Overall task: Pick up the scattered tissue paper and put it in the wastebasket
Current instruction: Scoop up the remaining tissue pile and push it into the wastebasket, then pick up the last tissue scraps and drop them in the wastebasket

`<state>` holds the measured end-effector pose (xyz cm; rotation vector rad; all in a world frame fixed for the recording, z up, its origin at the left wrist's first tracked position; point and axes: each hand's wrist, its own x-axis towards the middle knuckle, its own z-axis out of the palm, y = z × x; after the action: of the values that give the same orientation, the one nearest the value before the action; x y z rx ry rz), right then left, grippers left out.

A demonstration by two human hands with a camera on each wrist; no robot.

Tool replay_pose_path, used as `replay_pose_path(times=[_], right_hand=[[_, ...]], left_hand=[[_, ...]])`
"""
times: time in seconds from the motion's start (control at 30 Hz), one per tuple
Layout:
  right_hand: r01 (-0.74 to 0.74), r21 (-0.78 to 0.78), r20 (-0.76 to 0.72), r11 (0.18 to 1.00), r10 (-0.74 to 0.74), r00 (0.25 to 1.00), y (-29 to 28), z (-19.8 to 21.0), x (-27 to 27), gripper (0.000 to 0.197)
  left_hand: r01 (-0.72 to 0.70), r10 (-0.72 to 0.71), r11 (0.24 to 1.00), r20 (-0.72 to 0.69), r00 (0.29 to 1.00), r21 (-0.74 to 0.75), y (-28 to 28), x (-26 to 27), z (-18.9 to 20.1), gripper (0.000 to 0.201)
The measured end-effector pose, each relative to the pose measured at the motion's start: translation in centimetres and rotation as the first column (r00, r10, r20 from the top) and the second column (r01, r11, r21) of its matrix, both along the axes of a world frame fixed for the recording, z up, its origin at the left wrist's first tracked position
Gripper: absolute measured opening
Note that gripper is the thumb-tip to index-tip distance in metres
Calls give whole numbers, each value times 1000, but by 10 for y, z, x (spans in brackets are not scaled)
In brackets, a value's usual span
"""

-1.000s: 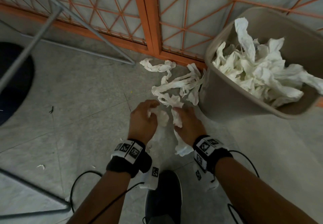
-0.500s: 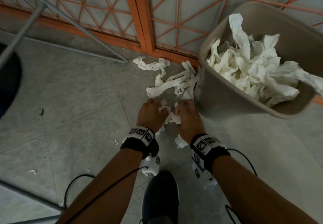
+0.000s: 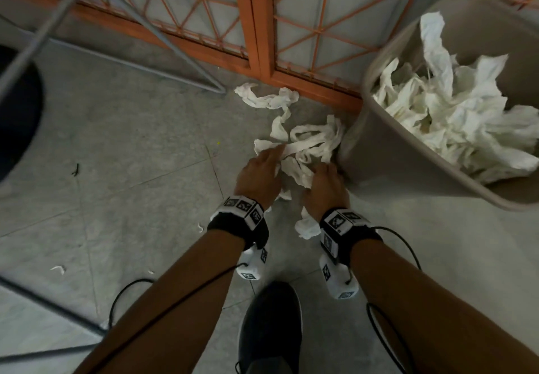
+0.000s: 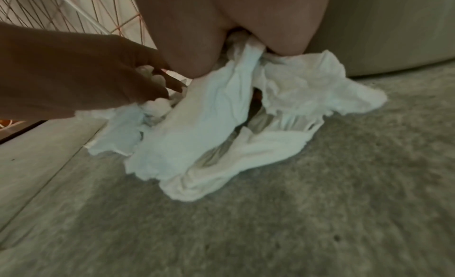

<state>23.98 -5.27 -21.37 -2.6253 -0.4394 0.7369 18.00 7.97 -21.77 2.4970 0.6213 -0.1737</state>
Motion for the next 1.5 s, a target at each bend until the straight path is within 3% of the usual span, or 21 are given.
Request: replay_pose_path(times=[0.13, 0.23, 0.37, 0.47, 0.53, 0.63, 0.8, 0.93, 1.03, 1.13, 1.17, 1.2, 1.3, 1.4, 1.5], right_hand=[[73, 70, -91, 995, -66, 994, -1, 6, 3, 36], [192, 183, -153, 964, -165, 974, -2, 13, -1, 27], [250, 265, -154, 931, -215, 964, 4, 18, -1, 44], [215, 205, -157, 955, -185, 970, 7, 19, 8, 79], [123, 116, -142, 986, -106, 984, 8, 16, 14, 87], [4, 26, -108, 1000, -2, 994, 6, 10, 18, 72], [31, 84, 0, 996, -32, 999, -7, 10, 9, 30], [42, 225, -37, 974, -34, 999, -22, 24, -9, 17], [27, 360, -60, 933, -6, 998, -30, 39, -21, 15], [18, 474, -31, 880, -4, 1000, -37, 62, -25, 11], [3, 503, -11, 864, 2, 1000, -38, 73, -25, 9], [-20, 532, 18, 847, 13, 1000, -39, 85, -24, 8], [-82, 601, 110, 795, 19, 994, -41, 130, -20, 11], [-123, 646, 209, 753, -20, 978, -47, 182, -10, 18], [-33, 770, 147, 637, -127, 981, -60, 238, 2, 16]], left_hand=[[-76, 72, 996, 79, 994, 41, -2, -10, -6, 23], [-142, 135, 989, 155, 979, 29, -1, -28, -7, 22], [-223, 216, 974, 163, 963, 27, 8, -32, -2, 25], [-139, 138, 990, 88, 987, 9, 8, -17, 3, 44], [-77, 77, 997, 5, 997, 22, 8, -6, 0, 53], [-79, 82, 994, -41, 996, 75, 7, 1, -6, 41], [-144, 135, 983, 82, 987, 110, 9, -13, -9, 25], [-213, 222, 975, 208, 953, -61, 8, -30, 1, 27], [-308, 377, 919, 324, 868, -244, 4, -45, 19, 30], [-378, 516, 827, 296, 804, -416, -8, -54, 42, 5], [-366, 531, 809, 304, 791, -461, -13, -54, 52, 5], [-325, 529, 795, 323, 784, -512, -17, -53, 64, 5], [-172, 442, 814, 401, 803, -554, -26, -45, 103, 31], [-63, 368, 847, 495, 787, -528, -35, -31, 152, 30], [98, 273, 864, 622, 734, -494, -48, -10, 209, 30]])
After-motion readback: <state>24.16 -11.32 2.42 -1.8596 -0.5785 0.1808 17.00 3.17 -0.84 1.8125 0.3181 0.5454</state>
